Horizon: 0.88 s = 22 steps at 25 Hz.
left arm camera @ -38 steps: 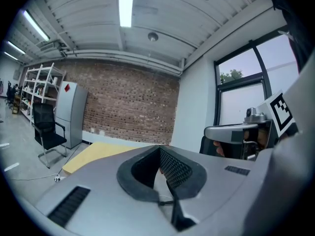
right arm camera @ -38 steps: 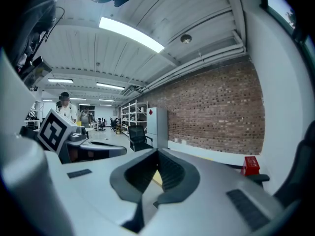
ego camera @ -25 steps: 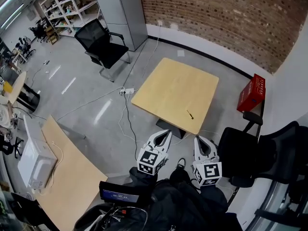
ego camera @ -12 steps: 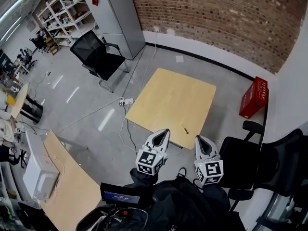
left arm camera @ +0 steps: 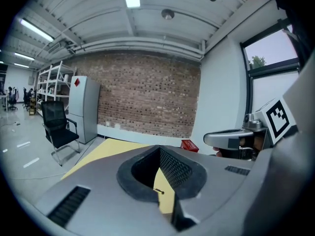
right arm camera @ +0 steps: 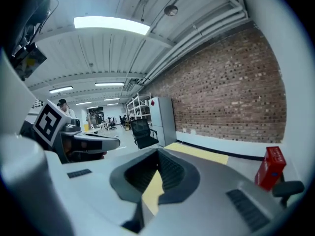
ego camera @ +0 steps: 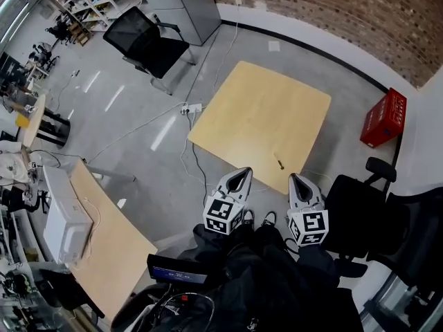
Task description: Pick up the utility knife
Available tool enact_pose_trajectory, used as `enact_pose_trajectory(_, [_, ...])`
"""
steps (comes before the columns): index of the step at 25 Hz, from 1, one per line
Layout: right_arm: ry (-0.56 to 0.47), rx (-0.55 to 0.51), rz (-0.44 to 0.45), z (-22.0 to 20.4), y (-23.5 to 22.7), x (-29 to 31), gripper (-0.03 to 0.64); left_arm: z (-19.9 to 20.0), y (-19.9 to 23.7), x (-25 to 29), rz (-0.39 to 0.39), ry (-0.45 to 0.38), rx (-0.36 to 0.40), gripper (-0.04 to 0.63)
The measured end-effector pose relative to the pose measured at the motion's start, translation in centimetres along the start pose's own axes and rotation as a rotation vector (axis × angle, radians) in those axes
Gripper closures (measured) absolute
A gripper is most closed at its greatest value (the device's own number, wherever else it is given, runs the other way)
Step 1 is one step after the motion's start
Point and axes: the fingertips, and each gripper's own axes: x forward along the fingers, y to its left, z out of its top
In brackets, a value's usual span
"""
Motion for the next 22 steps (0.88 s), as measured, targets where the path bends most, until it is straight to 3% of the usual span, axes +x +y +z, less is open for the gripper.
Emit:
enact_pose_trajectory(8, [0.174, 0.020, -0.041, -7.0, -1.1, 5.0, 0.614, -5.7, 4.0, 2.4, -0.004, 0.114, -0.040, 0.598])
enact_pose_trajectory(14, [0.338, 0.021, -0.032, -13.9, -1.6, 8.2, 0.614, -12.7, 6.0, 3.8, 0.001, 0.277, -0.063, 0.598])
enact_pose_trajectory(22, [0.470, 0.003, -0.008, -18.7, -2.3, 11.3, 0.614, -19.2, 8.1, 4.0, 0.017, 0.404, -0.125, 0.598])
